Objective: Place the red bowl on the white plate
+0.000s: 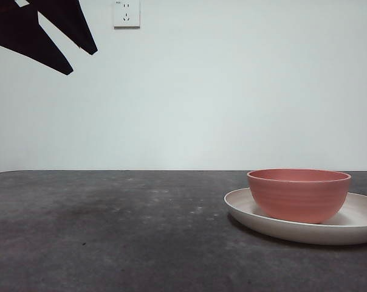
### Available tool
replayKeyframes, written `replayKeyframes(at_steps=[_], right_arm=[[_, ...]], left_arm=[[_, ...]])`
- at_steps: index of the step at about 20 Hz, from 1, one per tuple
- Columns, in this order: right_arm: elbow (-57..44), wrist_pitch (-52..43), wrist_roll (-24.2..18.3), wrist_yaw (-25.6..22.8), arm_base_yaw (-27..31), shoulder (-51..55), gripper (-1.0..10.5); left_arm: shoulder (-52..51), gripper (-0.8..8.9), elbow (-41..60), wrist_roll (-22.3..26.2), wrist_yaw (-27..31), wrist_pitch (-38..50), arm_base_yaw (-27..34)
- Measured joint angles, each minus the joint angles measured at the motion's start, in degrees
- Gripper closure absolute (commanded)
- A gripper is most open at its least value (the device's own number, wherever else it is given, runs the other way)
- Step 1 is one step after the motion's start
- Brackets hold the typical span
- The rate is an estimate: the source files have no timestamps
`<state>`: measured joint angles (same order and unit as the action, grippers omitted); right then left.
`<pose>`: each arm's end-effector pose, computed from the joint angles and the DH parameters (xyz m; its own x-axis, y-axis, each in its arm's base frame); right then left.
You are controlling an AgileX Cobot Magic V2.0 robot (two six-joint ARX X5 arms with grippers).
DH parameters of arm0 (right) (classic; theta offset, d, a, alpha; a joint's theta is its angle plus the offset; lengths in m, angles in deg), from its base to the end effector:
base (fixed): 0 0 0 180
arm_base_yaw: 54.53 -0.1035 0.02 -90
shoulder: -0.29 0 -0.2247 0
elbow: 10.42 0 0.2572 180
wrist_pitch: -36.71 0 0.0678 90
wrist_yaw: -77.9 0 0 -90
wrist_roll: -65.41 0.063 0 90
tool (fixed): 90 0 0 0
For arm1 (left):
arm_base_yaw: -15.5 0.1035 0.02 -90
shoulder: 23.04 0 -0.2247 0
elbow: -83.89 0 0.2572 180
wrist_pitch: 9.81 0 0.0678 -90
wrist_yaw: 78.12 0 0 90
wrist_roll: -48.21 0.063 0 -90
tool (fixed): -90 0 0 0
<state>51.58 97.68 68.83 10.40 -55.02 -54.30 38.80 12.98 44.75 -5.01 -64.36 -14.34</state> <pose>0.2195 0.0260 0.2184 0.5455 0.3874 -0.7432 -0.1868 0.9207 0.3427 0.2145 -0.1441 0.2508 0.4374 -0.5858 -0.6822 0.6143 0.7487 -0.2491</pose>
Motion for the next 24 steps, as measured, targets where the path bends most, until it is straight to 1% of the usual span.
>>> replayKeyframes(at_steps=[3, 6, 8, 9, 15, 18, 21, 24], right_arm=[[0.02, -4.5, 0.52, -0.04, 1.97, -7.52, 6.3], [0.02, -8.9, 0.92, -0.15, 2.67, -14.99, 6.4], [0.02, -11.93, 1.33, -0.13, 2.69, -19.1, 6.9], [0.02, -13.49, 1.38, -0.13, 2.69, -21.55, 6.9], [0.04, -17.97, 1.53, -0.13, 2.69, -30.42, 7.0], [0.04, -19.19, 1.55, -0.11, 2.64, -32.83, 8.0], [0.04, -19.63, 1.53, -0.07, 2.64, -34.53, 8.3], [0.04, -19.8, 1.53, -0.07, 2.64, -35.15, 9.4]], left_arm=[[0.0, 5.65, 0.0, 0.02, 0.0, 0.0, 0.0], [0.0, 5.65, 0.0, 0.39, 0.0, 0.0, 0.0], [0.0, 5.65, 0.0, 0.61, 0.0, 0.0, 0.0], [0.0, 5.65, 0.0, 0.63, 0.0, 0.0, 0.0], [0.0, 5.65, 0.0, 0.63, 0.0, 0.0, 0.0], [0.0, 5.65, 0.0, 0.63, 0.0, 0.0, 0.0], [0.0, 5.65, 0.0, 0.63, 0.0, 0.0, 0.0], [0.0, 5.65, 0.0, 0.63, 0.0, 0.02, 0.0]])
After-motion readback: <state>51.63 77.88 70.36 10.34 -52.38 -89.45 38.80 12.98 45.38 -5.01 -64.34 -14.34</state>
